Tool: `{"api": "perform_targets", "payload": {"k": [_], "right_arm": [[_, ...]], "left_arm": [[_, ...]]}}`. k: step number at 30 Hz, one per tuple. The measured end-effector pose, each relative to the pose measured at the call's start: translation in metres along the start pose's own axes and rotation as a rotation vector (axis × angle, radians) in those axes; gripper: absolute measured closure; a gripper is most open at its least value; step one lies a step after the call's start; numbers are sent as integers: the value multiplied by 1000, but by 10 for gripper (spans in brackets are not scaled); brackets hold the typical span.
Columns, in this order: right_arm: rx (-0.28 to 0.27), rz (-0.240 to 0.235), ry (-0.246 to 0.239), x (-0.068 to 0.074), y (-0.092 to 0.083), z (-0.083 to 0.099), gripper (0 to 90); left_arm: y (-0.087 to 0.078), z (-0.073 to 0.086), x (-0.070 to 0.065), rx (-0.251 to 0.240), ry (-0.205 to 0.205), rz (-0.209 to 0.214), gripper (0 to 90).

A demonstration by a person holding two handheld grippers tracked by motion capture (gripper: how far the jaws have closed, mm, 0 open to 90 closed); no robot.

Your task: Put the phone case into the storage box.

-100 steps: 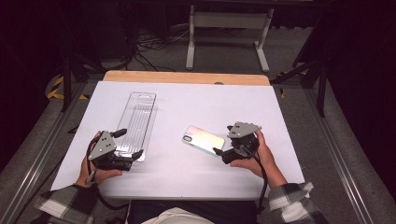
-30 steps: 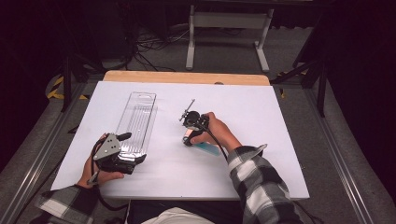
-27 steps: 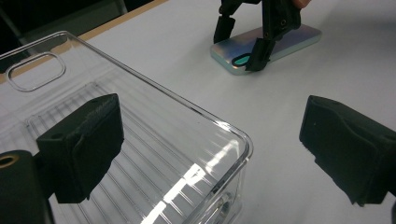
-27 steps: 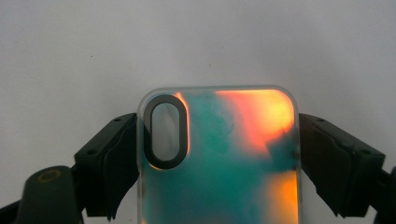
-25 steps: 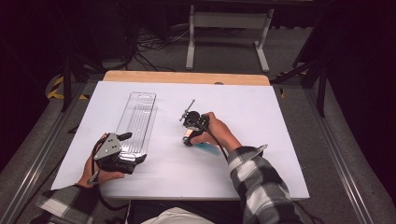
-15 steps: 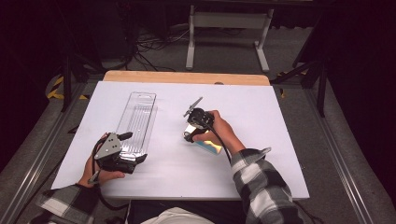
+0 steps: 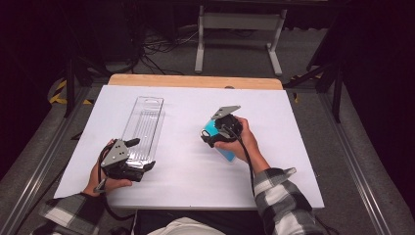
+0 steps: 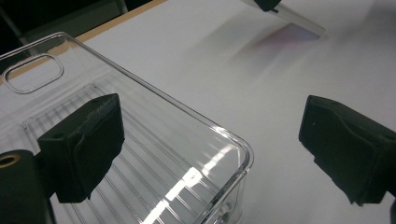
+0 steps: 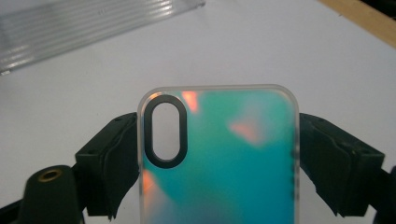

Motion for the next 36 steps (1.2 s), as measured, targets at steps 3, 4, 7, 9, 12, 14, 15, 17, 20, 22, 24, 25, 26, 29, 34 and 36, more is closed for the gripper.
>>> {"api": "perform_targets", "payload": {"k": [3, 4, 7, 9, 12, 14, 15, 17, 20, 22, 24, 25, 26, 29, 34, 36], "right_arm": [[-84, 0, 34, -4, -14, 4, 177], [-84, 0, 34, -4, -14, 4, 177], [-143, -4, 51, -4, -27, 6, 177], [-177, -6, 51, -2, -34, 7, 177], [-204, -1, 44, -1, -41, 8, 177], [-225, 7, 45, 0, -46, 11, 177], [-238, 5, 44, 0, -48, 12, 177], [-263, 8, 50, 0, -53, 12, 177], [-282, 12, 55, 0, -56, 11, 177], [-289, 12, 53, 0, -58, 11, 177], [-299, 17, 58, 0, -59, 11, 177], [-306, 21, 61, 0, -60, 11, 177], [-306, 21, 61, 0, -60, 11, 177], [-319, 24, 66, 0, -62, 11, 177], [-336, 31, 66, 3, -64, 11, 177], [-342, 28, 62, 4, -65, 11, 177]], "left_arm": [[0, 0, 0, 0, -3, -3, 75], [0, 0, 0, 0, -3, -3, 75], [0, 0, 0, -2, -10, -7, 74], [1, -1, -1, 1, -6, -7, 74], [0, -1, -1, 1, -1, -11, 74], [-1, -1, 0, 0, -2, -14, 73], [-1, 0, 0, -2, -4, -11, 73], [-2, 0, 1, -3, -3, -15, 73], [-3, 0, 1, -2, 3, -15, 72], [-3, 0, 1, -5, 1, -18, 73], [-3, -1, 1, -9, -4, -15, 73], [-3, 0, 1, -12, -5, -16, 73], [-3, 0, 1, -12, -1, -18, 73], [-3, -1, 1, -5, 1, -19, 73], [-3, -1, 1, -3, 4, -18, 73], [-3, -1, 1, -3, 4, -18, 73]]}}
Point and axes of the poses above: each handheld gripper's, and its own axes: y roughly forward along the jaws, z roughly out of its underside, x roughly to its left, the point moved 3 cm from there along y, roughly forward along the jaws, and after that the axes turned 11 degrees about y, right-handed, at the moved point
